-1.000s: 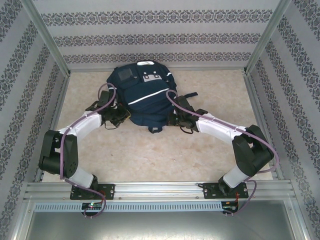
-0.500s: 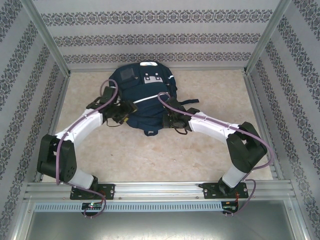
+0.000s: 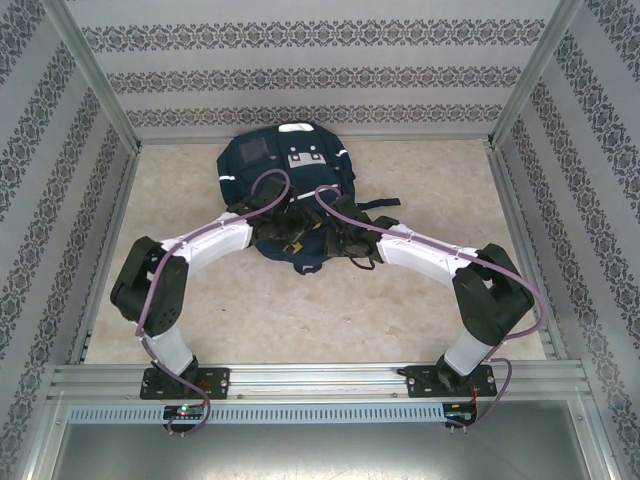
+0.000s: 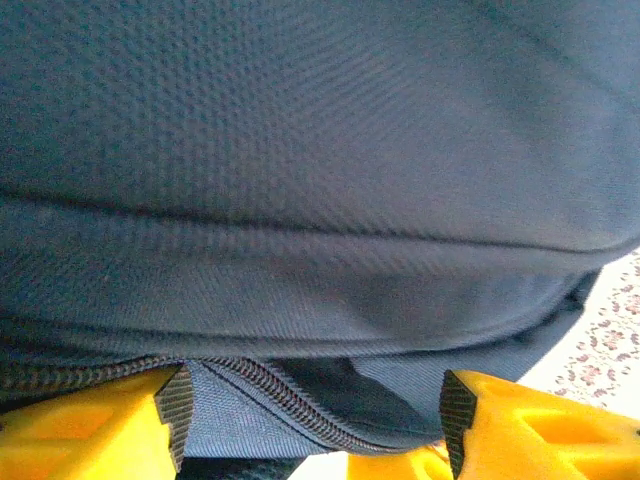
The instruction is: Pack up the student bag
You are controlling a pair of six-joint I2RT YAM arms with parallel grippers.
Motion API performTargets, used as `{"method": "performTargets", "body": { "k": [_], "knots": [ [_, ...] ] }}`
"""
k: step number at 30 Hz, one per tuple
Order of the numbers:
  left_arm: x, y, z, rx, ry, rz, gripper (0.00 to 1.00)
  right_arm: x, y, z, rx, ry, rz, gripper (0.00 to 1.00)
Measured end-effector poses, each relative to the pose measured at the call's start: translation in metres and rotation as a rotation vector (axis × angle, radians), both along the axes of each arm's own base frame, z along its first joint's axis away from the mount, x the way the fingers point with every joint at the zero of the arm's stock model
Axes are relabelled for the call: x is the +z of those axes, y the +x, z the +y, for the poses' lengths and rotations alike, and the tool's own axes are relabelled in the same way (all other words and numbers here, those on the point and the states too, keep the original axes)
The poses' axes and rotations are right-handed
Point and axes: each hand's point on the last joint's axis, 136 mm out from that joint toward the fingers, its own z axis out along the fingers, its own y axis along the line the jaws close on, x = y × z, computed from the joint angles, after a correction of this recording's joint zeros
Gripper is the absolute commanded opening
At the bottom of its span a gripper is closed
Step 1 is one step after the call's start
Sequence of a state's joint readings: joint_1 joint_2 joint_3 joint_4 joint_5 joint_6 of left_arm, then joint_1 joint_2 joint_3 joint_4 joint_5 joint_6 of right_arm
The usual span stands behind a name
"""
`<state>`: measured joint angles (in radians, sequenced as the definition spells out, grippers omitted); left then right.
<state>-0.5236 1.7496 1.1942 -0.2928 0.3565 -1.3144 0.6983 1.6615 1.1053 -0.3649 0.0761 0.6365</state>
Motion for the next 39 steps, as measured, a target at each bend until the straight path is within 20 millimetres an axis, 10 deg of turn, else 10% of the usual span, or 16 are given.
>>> {"method": "performTargets", "body": {
  "k": [6,18,24,32,39],
  "knots": [
    [-0.027,-0.008,-0.006,0.017,0.007,0.069,0.0,-0.003,-0.001,-0.004,-0.017,-0.012,0.005,0.0],
    [-0.016,-0.014,0.014,0.036,0.016,-0.006,0.0,-0.004,-0.003,-0.002,-0.002,-0.014,0.006,0.0],
    [0.004,-0.024,0.079,0.119,0.038,-0.064,0.0,-0.001,0.005,-0.003,0.025,0.0,-0.015,0.0],
    [0.011,-0.048,0.218,0.385,0.258,-0.06,0.0,-0.007,0.041,-0.066,-0.101,-0.087,-0.015,0.0],
    [0.016,-0.05,0.227,0.313,0.262,-0.037,0.18,-0.01,0.051,-0.064,-0.096,-0.115,-0.003,0.0]
  ]
}}
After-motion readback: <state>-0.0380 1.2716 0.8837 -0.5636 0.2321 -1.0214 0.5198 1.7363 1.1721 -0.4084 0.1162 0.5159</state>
